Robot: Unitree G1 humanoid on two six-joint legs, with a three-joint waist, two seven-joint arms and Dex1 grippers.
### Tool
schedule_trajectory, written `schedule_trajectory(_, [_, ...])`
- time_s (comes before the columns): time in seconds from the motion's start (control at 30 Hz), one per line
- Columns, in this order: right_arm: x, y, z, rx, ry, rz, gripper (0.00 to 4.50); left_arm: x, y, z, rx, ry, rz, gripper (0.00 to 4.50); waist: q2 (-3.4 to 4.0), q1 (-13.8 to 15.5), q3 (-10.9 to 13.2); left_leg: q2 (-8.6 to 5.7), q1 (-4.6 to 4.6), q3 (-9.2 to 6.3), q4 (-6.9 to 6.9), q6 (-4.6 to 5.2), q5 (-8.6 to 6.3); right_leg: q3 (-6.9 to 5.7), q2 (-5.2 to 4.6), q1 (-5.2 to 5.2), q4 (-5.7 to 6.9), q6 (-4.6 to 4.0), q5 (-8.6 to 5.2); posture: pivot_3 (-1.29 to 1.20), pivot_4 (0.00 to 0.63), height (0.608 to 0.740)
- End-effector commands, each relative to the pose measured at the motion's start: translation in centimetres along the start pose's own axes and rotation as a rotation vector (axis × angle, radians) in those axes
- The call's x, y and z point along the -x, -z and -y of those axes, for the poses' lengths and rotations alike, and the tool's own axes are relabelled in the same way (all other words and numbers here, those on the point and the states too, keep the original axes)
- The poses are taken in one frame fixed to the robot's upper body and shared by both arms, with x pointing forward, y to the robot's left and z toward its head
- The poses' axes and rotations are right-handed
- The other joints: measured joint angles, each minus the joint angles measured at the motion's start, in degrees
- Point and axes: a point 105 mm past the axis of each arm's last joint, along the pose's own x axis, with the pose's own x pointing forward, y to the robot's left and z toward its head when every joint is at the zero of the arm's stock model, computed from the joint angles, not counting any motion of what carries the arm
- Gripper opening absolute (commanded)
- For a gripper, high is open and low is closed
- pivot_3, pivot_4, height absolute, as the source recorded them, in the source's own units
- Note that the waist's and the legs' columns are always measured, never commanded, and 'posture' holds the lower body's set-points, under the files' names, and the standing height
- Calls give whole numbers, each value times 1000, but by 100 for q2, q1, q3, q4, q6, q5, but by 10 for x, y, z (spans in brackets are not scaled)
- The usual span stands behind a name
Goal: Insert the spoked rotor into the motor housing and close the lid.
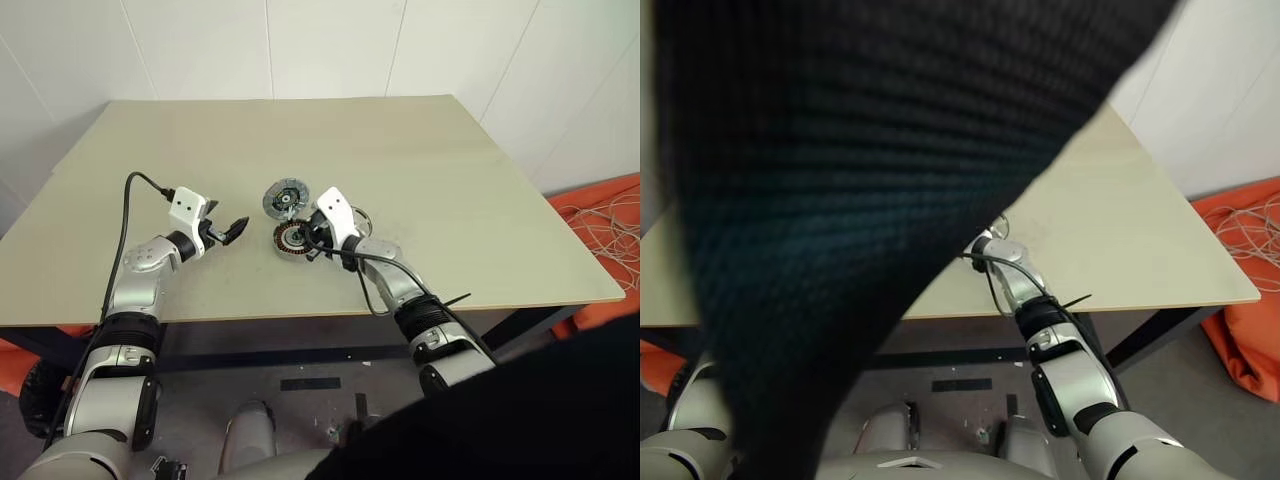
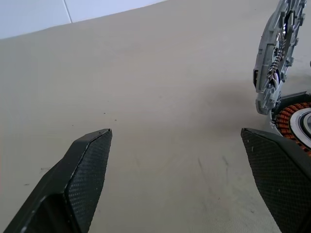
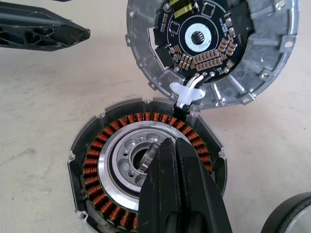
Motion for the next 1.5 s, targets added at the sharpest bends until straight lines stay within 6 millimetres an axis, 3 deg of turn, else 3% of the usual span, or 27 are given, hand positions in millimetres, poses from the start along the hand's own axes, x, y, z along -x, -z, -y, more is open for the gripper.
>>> schedule_trajectory(0.03, [-4,-36,-4,43,-25,103,34,-2,-15,-2,-32,-2,46,4500,0,-1,0,0,0,0,0,0,0,0,0,0,0,0,0,0,0,740])
schedule_trajectory(0.3, [-5,-39,-8,45,-42,112,34,-1,-15,-4,-34,-7,42,4500,0,6,0,-1,0,0,0,0,0,0,0,1,0,0,0,0,0,740])
schedule_trajectory(0.63, [-2,-4,-1,-1,6,15,34,-1,-16,-4,-38,-9,44,4500,0,2,0,-1,0,0,0,0,0,0,0,2,0,0,0,0,0,740])
schedule_trajectory(0.97, [-2,5,5,-10,39,-14,34,0,-16,-7,-41,-17,43,4500,0,-2,0,-1,4,0,0,-1,0,0,0,4,1,0,0,0,0,740])
schedule_trajectory(1.17, [-1,1,6,-4,40,0,34,0,-16,-6,-41,-15,44,4500,0,-1,0,-1,4,0,0,-1,0,0,0,4,1,0,0,0,0,740])
schedule_trajectory(1.3, [0,-13,8,8,38,46,34,-1,-16,-5,-37,-11,44,4500,0,-1,0,0,4,0,0,-1,0,0,0,4,1,0,0,0,0,740])
schedule_trajectory(1.5, [17,-33,43,-63,195,112,34,-3,-13,-3,0,-12,33,4500,0,6,0,-1,1,0,0,-1,1,0,0,2,0,0,0,0,0,740])
